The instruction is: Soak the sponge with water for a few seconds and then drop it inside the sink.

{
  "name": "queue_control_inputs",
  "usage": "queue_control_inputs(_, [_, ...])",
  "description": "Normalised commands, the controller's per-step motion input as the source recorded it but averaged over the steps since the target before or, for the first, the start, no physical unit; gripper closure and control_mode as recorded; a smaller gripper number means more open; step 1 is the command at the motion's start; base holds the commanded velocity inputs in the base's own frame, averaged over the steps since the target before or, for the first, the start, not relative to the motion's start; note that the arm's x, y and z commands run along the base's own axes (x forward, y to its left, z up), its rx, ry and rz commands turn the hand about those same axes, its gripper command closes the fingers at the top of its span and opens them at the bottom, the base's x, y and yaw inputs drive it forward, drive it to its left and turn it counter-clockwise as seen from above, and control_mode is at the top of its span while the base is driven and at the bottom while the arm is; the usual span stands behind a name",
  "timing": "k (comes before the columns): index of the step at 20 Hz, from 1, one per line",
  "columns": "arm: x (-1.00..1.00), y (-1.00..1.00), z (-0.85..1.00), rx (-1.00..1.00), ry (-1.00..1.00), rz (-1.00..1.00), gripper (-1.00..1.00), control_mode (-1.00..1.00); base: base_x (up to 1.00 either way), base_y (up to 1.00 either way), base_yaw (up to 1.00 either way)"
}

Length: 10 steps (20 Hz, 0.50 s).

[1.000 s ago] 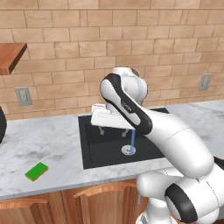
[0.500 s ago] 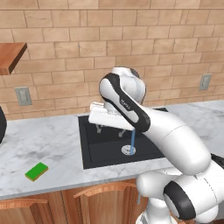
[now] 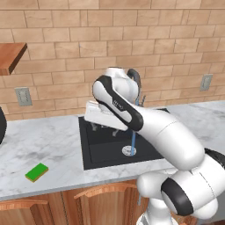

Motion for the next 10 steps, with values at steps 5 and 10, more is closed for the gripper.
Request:
queue_control_inputs(5, [0.35,0.25,-0.02,-0.14,0.0,-0.12,-1.0,-1.0,0.0,0.0,0.0])
queue_control_inputs(10, [0.41,0.2,-0.1,-0.11,0.0,-0.03,-1.0,-1.0,0.0,0.0,0.0])
